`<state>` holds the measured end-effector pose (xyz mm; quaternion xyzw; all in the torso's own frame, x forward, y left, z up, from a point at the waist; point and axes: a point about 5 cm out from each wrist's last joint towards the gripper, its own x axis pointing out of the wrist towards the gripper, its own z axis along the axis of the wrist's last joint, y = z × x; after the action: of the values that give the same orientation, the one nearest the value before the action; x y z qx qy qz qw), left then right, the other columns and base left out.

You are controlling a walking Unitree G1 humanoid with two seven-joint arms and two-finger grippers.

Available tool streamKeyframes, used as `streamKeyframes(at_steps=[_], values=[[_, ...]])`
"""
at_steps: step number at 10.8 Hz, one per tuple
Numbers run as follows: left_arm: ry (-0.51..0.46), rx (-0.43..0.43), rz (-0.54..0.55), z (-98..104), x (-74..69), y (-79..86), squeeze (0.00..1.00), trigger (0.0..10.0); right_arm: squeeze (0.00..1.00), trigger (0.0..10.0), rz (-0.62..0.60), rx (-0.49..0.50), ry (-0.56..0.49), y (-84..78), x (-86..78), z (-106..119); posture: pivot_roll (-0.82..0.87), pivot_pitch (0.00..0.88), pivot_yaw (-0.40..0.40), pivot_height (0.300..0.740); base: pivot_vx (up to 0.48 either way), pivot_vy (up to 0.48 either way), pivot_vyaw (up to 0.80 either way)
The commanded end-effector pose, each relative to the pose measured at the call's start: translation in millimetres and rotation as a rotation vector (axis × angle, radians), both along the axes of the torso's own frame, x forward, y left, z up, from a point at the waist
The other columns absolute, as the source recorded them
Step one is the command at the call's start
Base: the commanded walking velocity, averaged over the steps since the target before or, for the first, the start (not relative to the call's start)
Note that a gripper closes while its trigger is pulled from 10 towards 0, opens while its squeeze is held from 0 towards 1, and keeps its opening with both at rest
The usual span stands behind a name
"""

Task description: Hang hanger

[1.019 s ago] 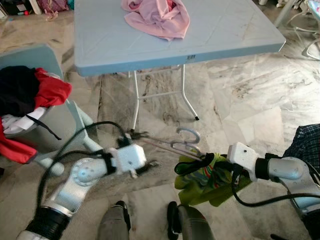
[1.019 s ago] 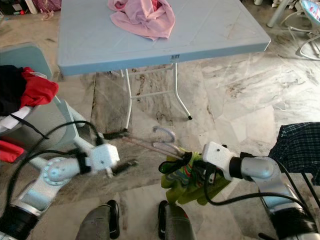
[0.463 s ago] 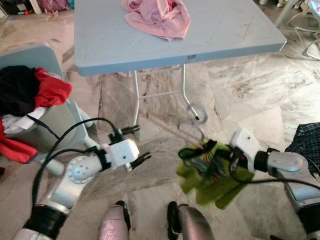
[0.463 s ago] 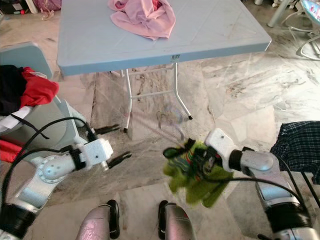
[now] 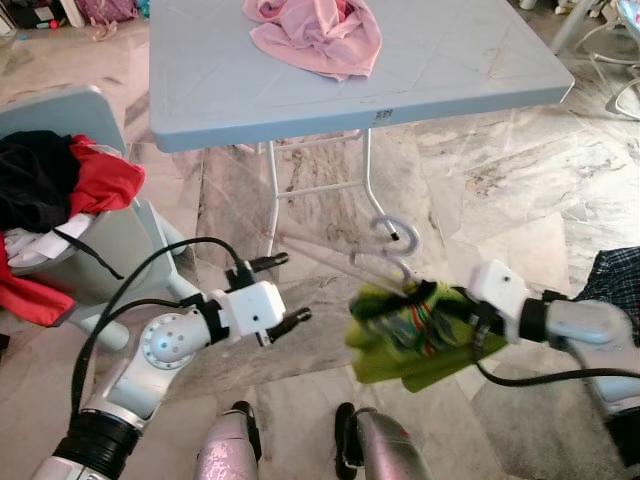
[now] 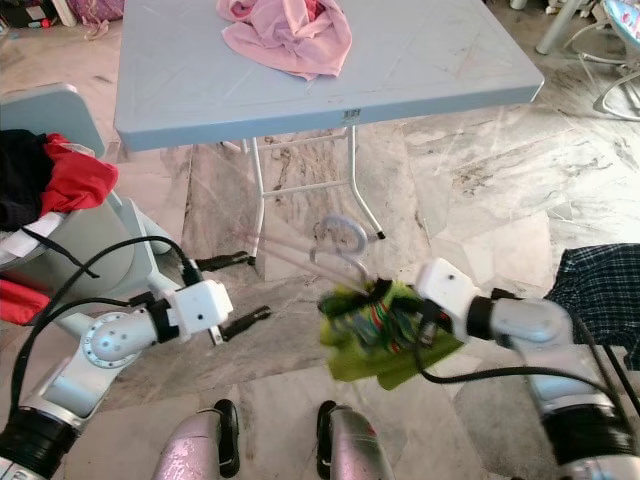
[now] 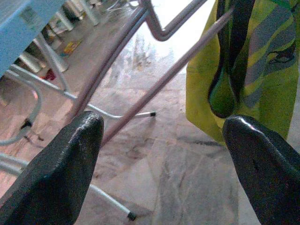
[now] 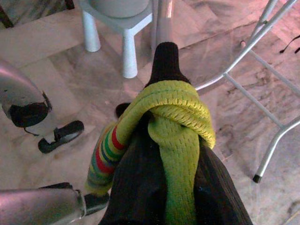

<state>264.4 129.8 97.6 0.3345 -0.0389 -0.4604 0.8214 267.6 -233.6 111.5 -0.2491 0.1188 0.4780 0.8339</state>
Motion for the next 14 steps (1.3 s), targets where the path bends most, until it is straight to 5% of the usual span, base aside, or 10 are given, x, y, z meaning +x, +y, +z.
streamKeyframes(at_steps=[1,3,5,7,8,9,14], values=[[-0.003,-0.001,-0.039,1,-3.1,-6.3,0.00,10.0,0.00,10.0,0.050,-0.021,0.008,2.5,-2.7,3,-0.03,0.229,-0.018,0.740,0.000,0.000,0.00],[-0.021,-0.028,-0.086,7,-2.8,-25.1,0.00,10.0,0.00,10.0,0.183,-0.055,0.051,15.1,-9.4,-7,-0.03,0.228,-0.019,0.740,0.000,0.000,0.00],[-0.014,-0.032,-0.090,5,-2.6,-26.5,0.00,10.0,0.00,10.0,0.245,-0.091,0.073,15.3,-16.9,-11,-0.03,0.228,-0.019,0.740,0.000,0.000,0.00],[0.083,-0.007,-0.136,-8,-8.4,-28.0,0.00,10.0,0.00,10.0,0.253,-0.046,0.053,19.2,-12.8,-3,-0.04,0.231,-0.016,0.740,0.000,0.000,0.00],[0.126,-0.019,-0.164,-11,-11.2,-29.7,0.00,2.7,0.00,10.0,0.261,-0.040,0.027,20.6,-10.8,1,-0.04,0.232,-0.017,0.740,0.000,0.000,0.00],[0.155,-0.017,-0.197,-13,-13.0,-31.3,0.00,0.0,0.00,10.0,0.273,-0.041,0.009,21.0,-9.4,3,-0.04,0.231,-0.017,0.740,0.000,0.000,0.00],[0.192,0.039,-0.199,-7,-5.3,-7.1,0.00,0.0,0.00,10.0,0.322,-0.130,0.006,8.1,-6.7,2,-0.04,0.230,-0.011,0.740,0.000,0.000,0.00]])
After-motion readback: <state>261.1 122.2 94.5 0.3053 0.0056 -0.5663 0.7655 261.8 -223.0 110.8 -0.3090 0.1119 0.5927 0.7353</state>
